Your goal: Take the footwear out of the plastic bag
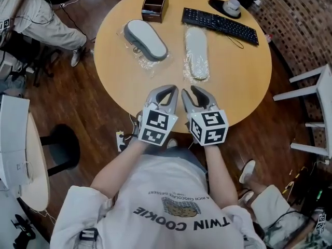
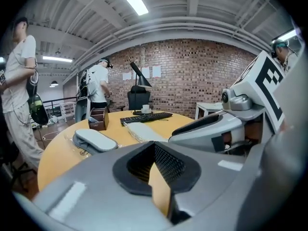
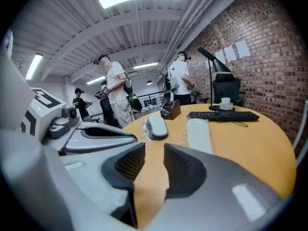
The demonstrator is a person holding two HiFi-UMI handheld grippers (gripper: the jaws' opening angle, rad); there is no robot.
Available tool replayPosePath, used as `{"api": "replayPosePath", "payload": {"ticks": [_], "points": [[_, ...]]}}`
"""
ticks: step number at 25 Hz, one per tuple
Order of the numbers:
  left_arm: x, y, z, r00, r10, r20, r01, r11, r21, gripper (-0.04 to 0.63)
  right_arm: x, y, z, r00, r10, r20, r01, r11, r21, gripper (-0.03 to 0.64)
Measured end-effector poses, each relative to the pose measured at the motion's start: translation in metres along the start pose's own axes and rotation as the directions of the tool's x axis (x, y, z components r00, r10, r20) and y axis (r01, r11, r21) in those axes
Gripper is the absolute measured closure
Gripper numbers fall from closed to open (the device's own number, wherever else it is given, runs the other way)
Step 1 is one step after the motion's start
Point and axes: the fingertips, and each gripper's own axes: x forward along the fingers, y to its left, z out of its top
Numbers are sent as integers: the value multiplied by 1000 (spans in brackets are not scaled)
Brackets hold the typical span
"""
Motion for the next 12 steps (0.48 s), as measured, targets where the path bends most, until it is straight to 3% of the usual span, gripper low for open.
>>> {"api": "replayPosePath", "payload": {"ticks": [12], "points": [[-105, -35, -10, 992, 124, 14, -123, 991, -47, 595, -71, 87, -17, 995, 95, 36, -93, 995, -47, 546]]}}
